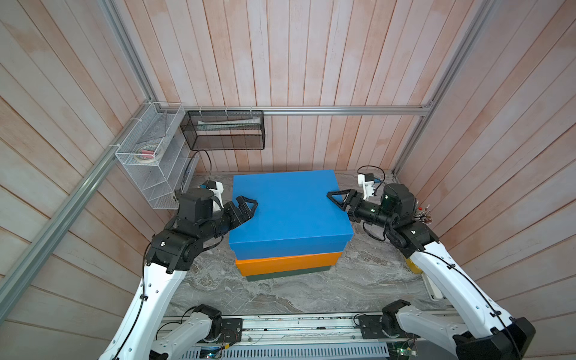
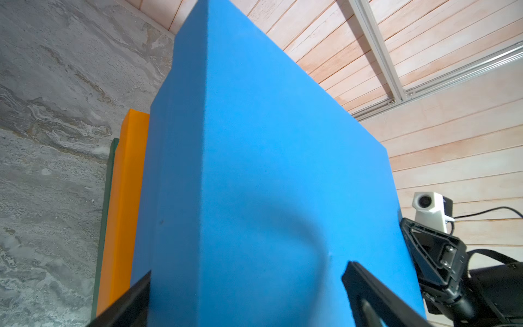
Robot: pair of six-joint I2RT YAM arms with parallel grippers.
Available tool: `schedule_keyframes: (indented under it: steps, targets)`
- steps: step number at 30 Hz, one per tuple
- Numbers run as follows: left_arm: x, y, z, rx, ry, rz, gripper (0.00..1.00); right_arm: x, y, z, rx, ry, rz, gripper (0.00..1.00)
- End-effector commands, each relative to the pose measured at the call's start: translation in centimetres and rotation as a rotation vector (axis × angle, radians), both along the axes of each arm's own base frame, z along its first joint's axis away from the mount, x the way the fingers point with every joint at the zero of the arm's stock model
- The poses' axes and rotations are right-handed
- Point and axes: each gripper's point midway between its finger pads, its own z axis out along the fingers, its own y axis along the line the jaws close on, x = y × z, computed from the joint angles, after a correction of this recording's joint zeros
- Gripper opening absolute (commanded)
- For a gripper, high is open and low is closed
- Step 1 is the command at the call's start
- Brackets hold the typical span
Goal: Stack the shoeboxes
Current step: Place the shoebox at the shoebox.
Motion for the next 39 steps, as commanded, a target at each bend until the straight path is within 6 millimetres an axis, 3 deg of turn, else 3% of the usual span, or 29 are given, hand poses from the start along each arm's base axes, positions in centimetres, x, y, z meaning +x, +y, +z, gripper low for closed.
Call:
schedule_keyframes:
  steps: [1,6,14,21,28,39]
  targets:
    - [-1.4,-2.4,1.0,-0.039,0.012,-0.15,1.0,-4.5,2.4,-5.3,-0.046,0.261,0.212,0.74]
    - [-1.4,-0.7,0.7,0.06,0.015,-0.092,1.0,-4.5,2.1,-6.0,-0.056,0.278,0.202,0.75]
    - [-0.4,-0.5,0.5,0.096,0.001,-0.087,1.0,-4.1,1.8,-6.6,-0.061,0.285,0.181,0.74]
    - [0.3,-0.6,1.5,0.078,-0.027,-0.112,1.0,-3.1,1.4,-6.9,-0.075,0.288,0.163,0.74]
    - [0.5,1.4,2.6,0.076,-0.053,-0.102,1.0,-2.9,1.1,-7.3,-0.083,0.296,0.155,0.74]
    - [0.5,2.4,1.0,0.114,-0.019,-0.095,1.0,-2.4,0.8,-7.6,-0.093,0.3,0.15,0.73]
